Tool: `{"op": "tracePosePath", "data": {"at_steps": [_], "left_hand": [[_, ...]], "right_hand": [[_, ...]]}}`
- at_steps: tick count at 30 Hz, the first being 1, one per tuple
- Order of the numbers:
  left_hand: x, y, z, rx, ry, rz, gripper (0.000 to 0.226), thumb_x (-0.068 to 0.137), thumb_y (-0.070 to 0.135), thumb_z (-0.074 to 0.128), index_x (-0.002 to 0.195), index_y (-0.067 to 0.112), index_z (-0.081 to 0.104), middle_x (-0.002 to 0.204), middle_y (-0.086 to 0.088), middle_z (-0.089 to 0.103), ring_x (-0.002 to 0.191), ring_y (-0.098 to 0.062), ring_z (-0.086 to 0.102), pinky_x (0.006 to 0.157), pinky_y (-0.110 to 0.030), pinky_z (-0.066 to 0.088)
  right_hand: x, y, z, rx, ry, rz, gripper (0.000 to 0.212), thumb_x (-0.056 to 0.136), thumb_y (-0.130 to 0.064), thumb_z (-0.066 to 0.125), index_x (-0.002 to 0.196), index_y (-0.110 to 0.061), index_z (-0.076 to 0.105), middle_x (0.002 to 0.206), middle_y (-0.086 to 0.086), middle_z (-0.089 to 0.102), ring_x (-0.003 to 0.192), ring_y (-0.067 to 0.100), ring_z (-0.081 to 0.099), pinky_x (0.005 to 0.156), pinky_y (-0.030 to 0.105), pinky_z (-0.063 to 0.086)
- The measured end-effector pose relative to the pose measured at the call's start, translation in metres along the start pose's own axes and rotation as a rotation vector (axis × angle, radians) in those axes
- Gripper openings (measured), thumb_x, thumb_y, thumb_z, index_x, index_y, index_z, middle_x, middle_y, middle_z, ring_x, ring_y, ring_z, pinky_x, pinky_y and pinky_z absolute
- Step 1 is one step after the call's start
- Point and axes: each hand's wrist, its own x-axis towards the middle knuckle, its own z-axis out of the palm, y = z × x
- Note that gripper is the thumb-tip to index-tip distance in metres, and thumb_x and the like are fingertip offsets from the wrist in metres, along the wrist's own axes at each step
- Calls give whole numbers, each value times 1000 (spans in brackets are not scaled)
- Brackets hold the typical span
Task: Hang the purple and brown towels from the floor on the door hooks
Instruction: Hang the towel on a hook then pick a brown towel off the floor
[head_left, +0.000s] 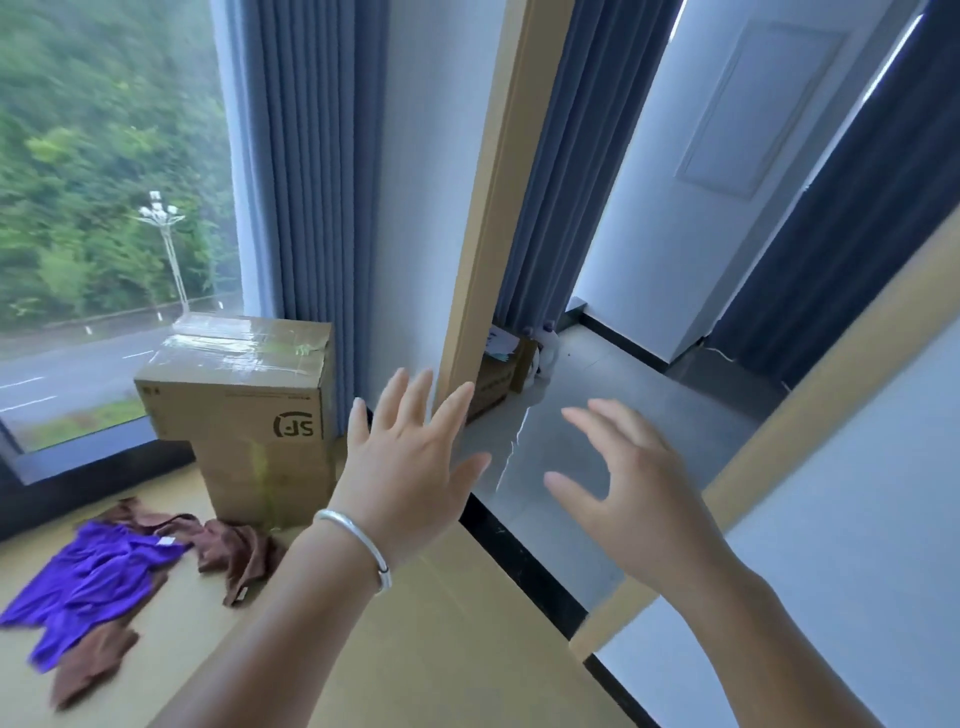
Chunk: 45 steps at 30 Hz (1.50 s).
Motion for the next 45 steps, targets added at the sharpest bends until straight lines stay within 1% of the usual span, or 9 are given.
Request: {"op": "tracePosePath", "data": {"at_steps": [2, 6, 9, 14, 22, 27, 36, 41, 45], "left_hand": [[6, -22, 0, 1, 4, -70, 62, 92, 61, 28, 146, 43, 3, 159, 3, -2, 145, -19, -16, 116, -53, -1], [7, -62, -4, 34, 15, -228, 63, 93, 60, 29, 147, 41, 4, 159, 5, -2, 145, -18, -14, 116, -53, 0], [3, -90, -5, 64, 37, -368, 63, 93, 59, 31, 148, 41, 7, 159, 4, -2, 145, -18, -13, 117, -52, 0], [7, -128, 4, 128, 40, -576, 63, 93, 59, 31, 148, 42, 5, 160, 1, -2, 145, -18, -13, 116, -53, -1], [46, -149, 23, 213, 65, -875, 64, 93, 61, 31, 148, 42, 4, 159, 2, -2, 145, -17, -12, 116, -51, 2], [56, -153, 30, 237, 86, -1050, 66, 91, 63, 32, 148, 42, 8, 159, 4, 2, 145, -16, -7, 116, -49, 4], [42, -210, 48, 205, 40, -1269, 64, 92, 60, 33, 148, 39, 11, 158, 2, 6, 146, -18, -1, 116, -48, 5], [31, -280, 71, 114, 3, -1313, 65, 92, 59, 36, 148, 38, 11, 159, 0, 7, 146, -18, -1, 116, -48, 6], [16, -344, 94, 43, -39, -1343, 64, 92, 59, 35, 148, 38, 11, 158, 3, 5, 146, -16, -1, 117, -47, 5]], "right_hand": [[27, -8, 18, 23, -33, -61, 57, 85, -47, 58, 138, -31, 44, 145, -10, 35, 136, 8, 24, 113, 43, 26], [73, -28, 57, 54, -97, -212, 57, 84, -50, 58, 137, -32, 45, 143, -9, 37, 133, 6, 22, 112, 36, 25], [101, -47, 89, 102, -165, -324, 57, 84, -51, 57, 137, -35, 44, 143, -10, 37, 133, 6, 21, 113, 41, 24], [150, -70, 136, 120, -269, -517, 59, 86, -54, 53, 140, -36, 38, 146, -12, 33, 136, 7, 21, 116, 41, 19], [253, -78, 190, 193, -422, -776, 59, 87, -51, 56, 141, -34, 39, 144, -13, 34, 135, 7, 24, 116, 42, 19], [299, -89, 225, 230, -521, -900, 56, 86, -49, 57, 138, -33, 42, 141, -11, 37, 134, 7, 28, 115, 37, 20], [332, -132, 310, 171, -710, -954, 65, 83, -43, 65, 142, -34, 38, 145, -9, 36, 136, 10, 27, 115, 39, 22], [344, -162, 370, 73, -794, -941, 70, 82, -36, 68, 143, -31, 36, 147, -8, 33, 138, 11, 26, 115, 35, 21], [344, -193, 420, 31, -856, -916, 69, 83, -36, 67, 144, -32, 34, 147, -11, 32, 137, 8, 26, 115, 37, 22]]}}
